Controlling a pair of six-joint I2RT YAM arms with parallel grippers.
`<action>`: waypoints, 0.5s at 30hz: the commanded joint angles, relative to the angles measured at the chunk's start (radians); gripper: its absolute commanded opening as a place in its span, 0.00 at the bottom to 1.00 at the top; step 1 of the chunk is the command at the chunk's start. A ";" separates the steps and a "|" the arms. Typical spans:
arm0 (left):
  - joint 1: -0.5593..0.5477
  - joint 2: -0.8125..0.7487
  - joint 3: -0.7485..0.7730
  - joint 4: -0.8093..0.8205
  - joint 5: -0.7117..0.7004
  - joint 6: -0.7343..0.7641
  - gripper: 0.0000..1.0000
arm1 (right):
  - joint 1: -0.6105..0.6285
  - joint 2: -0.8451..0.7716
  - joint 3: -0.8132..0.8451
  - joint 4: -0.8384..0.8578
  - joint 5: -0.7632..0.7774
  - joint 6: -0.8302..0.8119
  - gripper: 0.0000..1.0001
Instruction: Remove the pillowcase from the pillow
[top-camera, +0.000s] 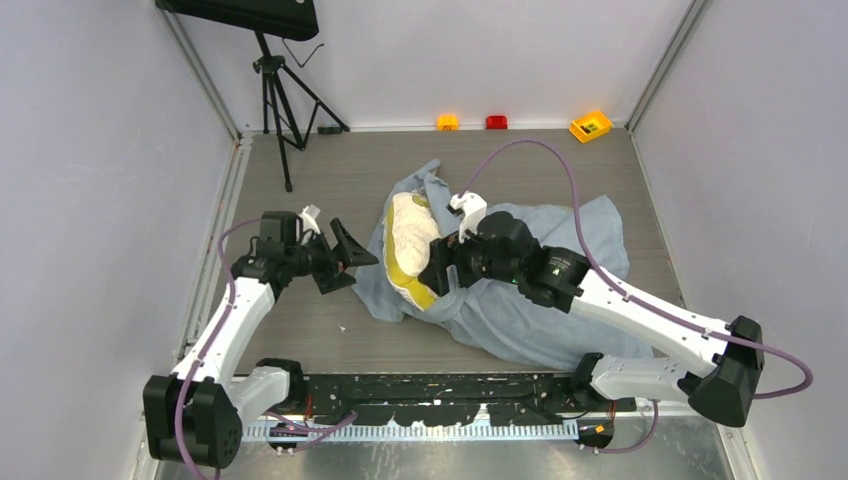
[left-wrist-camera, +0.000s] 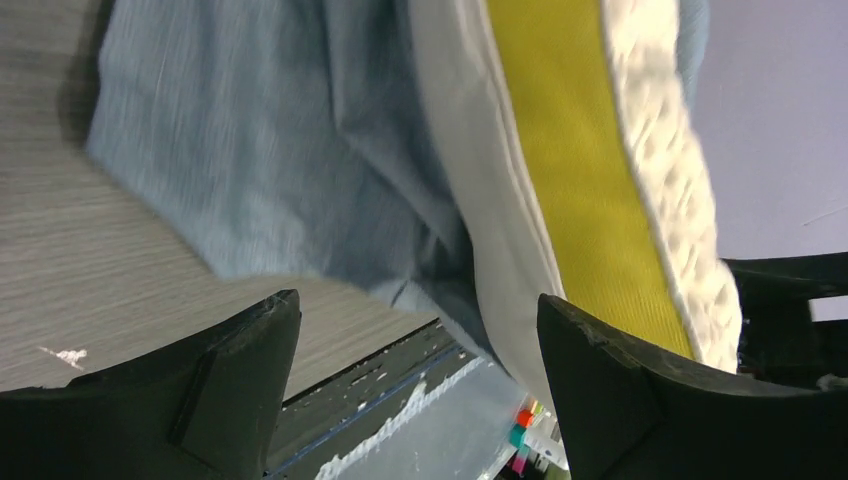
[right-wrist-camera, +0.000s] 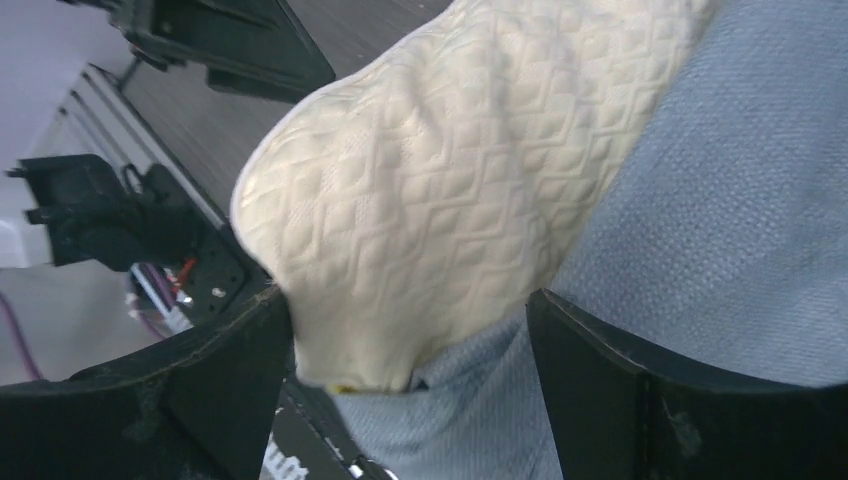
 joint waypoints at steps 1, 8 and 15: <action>-0.005 -0.036 -0.054 0.034 0.044 -0.014 0.90 | -0.027 -0.071 0.046 0.094 -0.193 0.086 0.90; -0.006 0.003 -0.074 0.213 0.140 -0.106 0.90 | -0.027 -0.056 0.107 0.026 -0.226 0.103 0.91; -0.008 0.050 -0.008 0.169 -0.001 -0.013 0.90 | -0.083 0.041 0.183 -0.153 0.238 0.159 0.91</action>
